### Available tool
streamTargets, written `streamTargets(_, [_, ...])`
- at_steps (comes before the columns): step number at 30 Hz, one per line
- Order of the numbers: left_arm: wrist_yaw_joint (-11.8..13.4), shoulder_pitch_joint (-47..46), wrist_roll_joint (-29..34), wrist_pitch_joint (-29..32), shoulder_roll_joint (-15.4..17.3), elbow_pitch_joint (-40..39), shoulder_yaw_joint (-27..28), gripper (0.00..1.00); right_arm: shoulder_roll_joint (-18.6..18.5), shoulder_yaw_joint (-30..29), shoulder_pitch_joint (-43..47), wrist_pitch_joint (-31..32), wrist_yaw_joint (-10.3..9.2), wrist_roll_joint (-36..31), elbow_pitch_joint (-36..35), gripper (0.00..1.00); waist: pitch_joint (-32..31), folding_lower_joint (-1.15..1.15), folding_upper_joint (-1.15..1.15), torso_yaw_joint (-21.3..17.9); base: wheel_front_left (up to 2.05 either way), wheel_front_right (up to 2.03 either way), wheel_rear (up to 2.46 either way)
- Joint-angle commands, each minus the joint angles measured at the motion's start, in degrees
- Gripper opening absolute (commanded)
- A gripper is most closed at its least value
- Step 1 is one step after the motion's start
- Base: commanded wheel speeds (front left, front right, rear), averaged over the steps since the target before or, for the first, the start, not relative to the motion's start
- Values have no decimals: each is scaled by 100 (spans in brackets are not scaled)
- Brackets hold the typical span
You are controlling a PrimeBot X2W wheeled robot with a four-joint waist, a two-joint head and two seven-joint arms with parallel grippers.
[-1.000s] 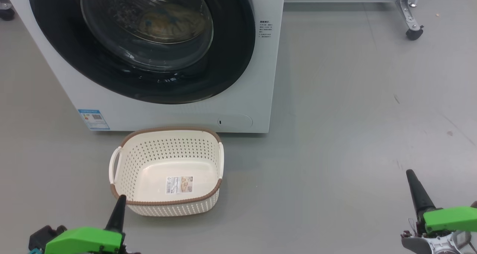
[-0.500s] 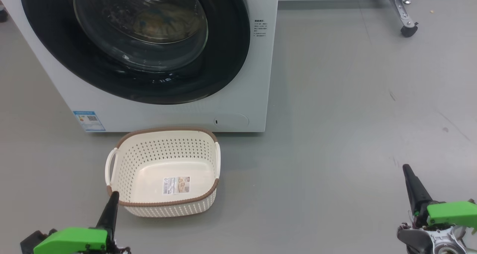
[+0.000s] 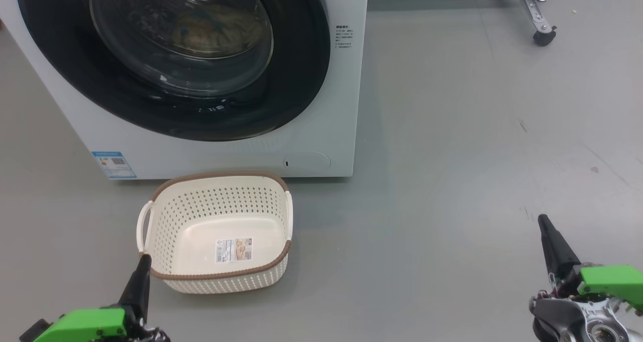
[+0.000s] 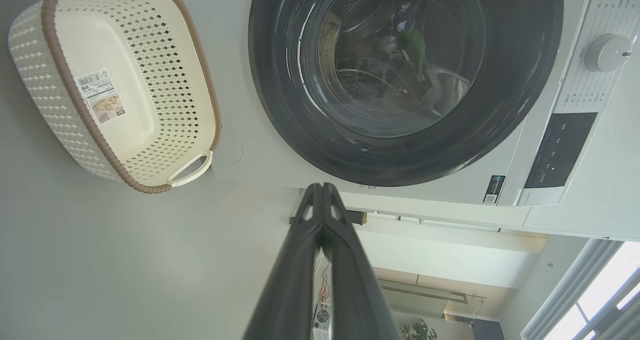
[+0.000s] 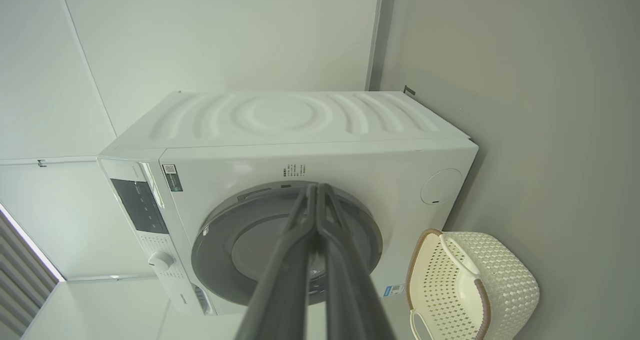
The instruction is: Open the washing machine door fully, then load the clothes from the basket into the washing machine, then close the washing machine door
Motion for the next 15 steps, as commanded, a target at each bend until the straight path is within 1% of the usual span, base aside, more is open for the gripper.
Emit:
streamTargets(1, [-64, -292, -119, 50, 35, -227, 235, 0, -140, 131, -402, 48, 18, 138, -148, 0, 1, 0, 0, -6, 0, 0, 0])
streamTargets(4, [-89, -293, -272, 88, 18, -236, 299, 0, -143, 144, -444, 65, 19, 308, -108, 0, 5, 0, 0, -24, 0, 0, 0])
streamTargets(15, [-89, -292, -273, 87, 18, -236, 298, 0, -143, 144, -444, 65, 19, 308, -108, 0, 5, 0, 0, -24, 0, 0, 0])
